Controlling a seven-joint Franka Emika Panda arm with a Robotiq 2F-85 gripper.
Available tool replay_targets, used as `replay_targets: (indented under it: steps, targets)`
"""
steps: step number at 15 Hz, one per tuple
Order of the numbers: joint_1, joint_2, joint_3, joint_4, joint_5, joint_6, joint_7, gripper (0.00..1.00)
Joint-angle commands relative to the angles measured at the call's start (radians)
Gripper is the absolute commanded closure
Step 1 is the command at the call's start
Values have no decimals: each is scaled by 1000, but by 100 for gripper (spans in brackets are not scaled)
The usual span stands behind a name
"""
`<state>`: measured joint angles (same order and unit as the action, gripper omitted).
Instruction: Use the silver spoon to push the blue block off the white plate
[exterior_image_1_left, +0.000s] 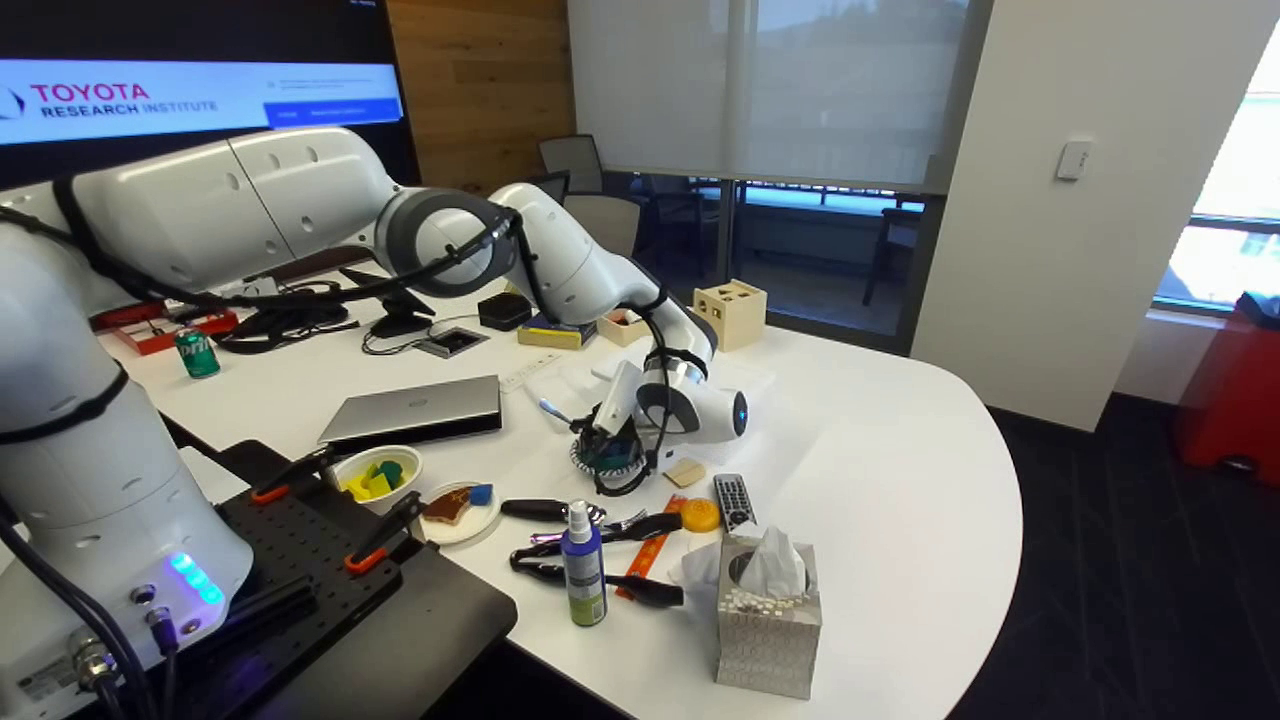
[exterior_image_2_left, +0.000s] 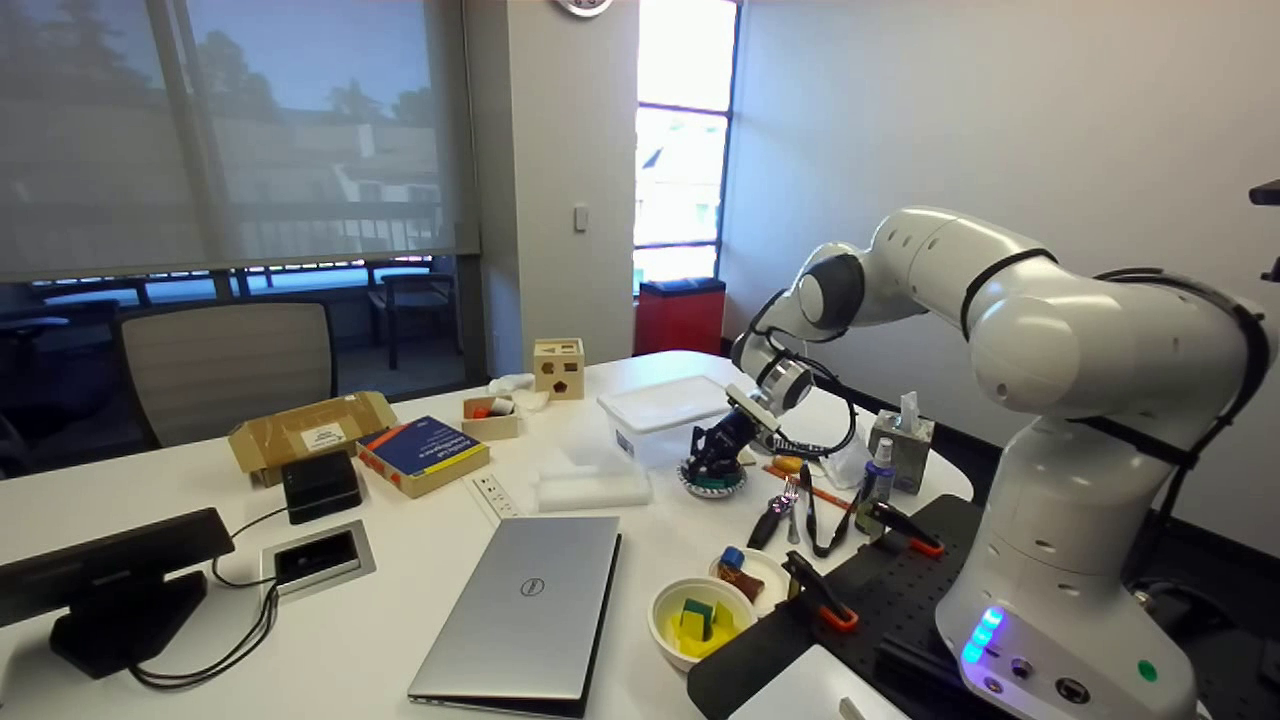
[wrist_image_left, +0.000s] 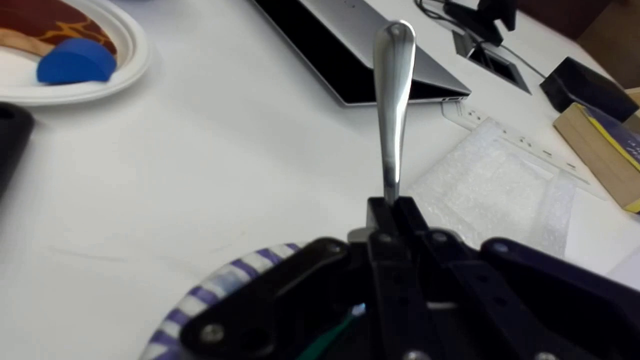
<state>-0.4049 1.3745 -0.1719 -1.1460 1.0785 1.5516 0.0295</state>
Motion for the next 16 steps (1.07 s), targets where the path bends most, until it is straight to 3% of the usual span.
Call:
replay_targets:
  steps: [1,4,7,12,16]
  targets:
    - [59,-37,-26,17,-125,57,83,98]
    - [83,-52,-19,38,-246,69,132,98]
    - [145,-76,-69,31,-288,78,133,98]
    - [220,-131,-127,-6,-326,145,108,98]
    - [229,-155,-133,-17,-305,158,68,98]
